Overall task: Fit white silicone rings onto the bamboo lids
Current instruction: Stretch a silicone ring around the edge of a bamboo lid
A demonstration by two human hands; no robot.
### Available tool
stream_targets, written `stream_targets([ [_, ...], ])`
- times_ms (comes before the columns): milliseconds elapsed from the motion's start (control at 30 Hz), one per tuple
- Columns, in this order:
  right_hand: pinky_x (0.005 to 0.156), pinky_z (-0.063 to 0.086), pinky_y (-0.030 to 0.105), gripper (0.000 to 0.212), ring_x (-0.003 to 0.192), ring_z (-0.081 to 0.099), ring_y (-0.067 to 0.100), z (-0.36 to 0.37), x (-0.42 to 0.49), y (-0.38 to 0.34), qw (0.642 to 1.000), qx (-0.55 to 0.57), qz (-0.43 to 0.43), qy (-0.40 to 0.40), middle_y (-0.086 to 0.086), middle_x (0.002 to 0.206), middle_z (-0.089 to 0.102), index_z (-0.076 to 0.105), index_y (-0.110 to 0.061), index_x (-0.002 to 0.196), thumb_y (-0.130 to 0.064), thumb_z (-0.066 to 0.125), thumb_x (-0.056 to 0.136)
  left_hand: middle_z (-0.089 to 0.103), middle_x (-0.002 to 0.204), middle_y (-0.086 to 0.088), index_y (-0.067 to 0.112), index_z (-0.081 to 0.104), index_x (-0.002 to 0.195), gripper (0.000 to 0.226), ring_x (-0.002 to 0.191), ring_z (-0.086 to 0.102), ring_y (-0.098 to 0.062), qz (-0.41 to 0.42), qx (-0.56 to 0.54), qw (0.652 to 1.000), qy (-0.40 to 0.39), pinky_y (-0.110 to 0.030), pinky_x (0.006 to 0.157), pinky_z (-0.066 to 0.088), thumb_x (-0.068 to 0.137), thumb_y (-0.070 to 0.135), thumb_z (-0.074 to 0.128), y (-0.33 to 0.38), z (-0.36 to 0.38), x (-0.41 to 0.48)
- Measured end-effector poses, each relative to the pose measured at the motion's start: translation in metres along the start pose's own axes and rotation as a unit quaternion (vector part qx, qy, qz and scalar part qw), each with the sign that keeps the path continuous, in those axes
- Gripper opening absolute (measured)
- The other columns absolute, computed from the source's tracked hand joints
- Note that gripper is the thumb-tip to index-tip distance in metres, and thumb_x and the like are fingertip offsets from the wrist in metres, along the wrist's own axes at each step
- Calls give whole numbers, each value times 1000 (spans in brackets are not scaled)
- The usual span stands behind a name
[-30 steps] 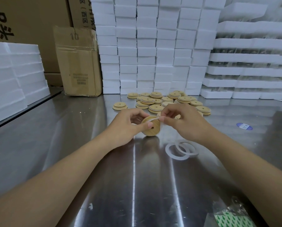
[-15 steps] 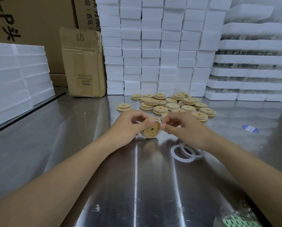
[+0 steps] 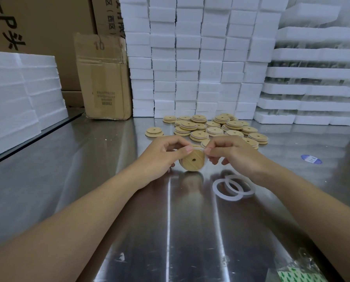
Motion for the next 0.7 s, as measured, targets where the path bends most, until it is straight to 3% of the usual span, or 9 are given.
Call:
stream_targets([
  [100,67,46,12,23,66,58,6,2,0,2,999,-10,-35,36,1,71,65,73,-2,85,-20,73,99,81,98,0,19,78,104,11,86,66,-9,-13,-5,1000,19,-18,63,51,105,23,68,-1,-3,-1],
  [300,70,48,30,26,71,58,16,7,0,2,996,-72,-51,22,16,81,70,75,-8,86,-32,79,94,82,104,2,24,78,119,17,85,69,-3,-11,11,999,47,-20,64,53,105,24,68,-2,-5,-1],
  [433,73,52,28,15,78,67,18,15,-2,2,983,-154,-92,30,3,81,74,74,-14,86,-26,80,93,80,98,15,31,81,108,15,88,69,4,7,28,999,30,-14,67,52,104,24,67,-2,-2,0],
  [567,73,51,27,12,80,66,12,16,-2,0,974,-194,-113,42,-7,81,72,71,-22,86,-25,74,98,80,100,10,34,82,101,10,96,74,-13,57,69,996,10,-36,81,63,100,36,72,-3,6,0],
  [700,75,50,37,17,81,63,17,11,-2,-4,969,-226,-100,28,-5,78,69,67,-24,82,-27,72,98,81,99,8,33,83,103,16,98,73,-14,71,72,995,-15,-36,88,57,104,30,67,-4,7,2],
])
Point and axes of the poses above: each hand's wrist, its own x-axis towards the middle knuckle, its own z-axis out of the palm, y = z × x, the point moved 2 cm from there along x, towards the middle knuckle
